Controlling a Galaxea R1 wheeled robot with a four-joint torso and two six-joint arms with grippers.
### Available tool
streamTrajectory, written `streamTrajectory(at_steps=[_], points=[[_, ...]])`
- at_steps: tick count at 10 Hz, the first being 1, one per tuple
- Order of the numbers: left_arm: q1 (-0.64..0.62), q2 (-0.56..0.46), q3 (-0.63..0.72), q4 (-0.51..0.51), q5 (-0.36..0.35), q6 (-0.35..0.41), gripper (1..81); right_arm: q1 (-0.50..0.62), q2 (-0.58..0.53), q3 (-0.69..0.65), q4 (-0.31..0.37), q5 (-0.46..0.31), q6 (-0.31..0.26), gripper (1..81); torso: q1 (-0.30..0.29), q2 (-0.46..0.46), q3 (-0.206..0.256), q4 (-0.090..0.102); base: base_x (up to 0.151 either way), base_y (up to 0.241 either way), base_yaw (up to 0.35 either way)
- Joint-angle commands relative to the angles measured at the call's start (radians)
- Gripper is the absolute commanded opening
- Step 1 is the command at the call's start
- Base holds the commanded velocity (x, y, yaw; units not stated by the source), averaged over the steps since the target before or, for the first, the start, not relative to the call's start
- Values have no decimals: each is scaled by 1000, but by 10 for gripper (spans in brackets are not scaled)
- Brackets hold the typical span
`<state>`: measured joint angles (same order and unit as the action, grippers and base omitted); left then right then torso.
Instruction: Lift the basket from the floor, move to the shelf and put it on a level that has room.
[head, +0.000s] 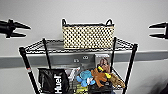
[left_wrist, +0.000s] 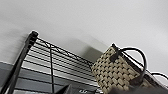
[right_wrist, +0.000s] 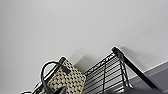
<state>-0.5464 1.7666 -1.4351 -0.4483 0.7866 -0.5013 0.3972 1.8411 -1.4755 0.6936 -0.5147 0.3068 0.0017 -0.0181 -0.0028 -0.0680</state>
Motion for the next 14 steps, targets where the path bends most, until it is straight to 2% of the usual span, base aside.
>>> streamTrajectory(at_steps=[1,3,8,11,14], points=[[-39,-30,2,79,0,3,811,28,-12,-28,-69,-34,2,811,0,0,0,0,0,0,0],[9,-85,-7,128,2,4,811,-30,-46,-49,-126,-45,2,811,0,0,0,0,0,0,0],[73,-178,-7,201,8,4,811,-160,-60,-80,-177,-45,2,811,0,0,1,0,0,0,0],[182,-243,-7,208,-7,7,811,-300,-64,-123,-175,-47,-5,811,0,0,1,0,0,0,0],[318,-252,-7,209,-15,21,811,-427,-49,-140,-174,-44,-12,811,0,0,1,0,0,0,0]])
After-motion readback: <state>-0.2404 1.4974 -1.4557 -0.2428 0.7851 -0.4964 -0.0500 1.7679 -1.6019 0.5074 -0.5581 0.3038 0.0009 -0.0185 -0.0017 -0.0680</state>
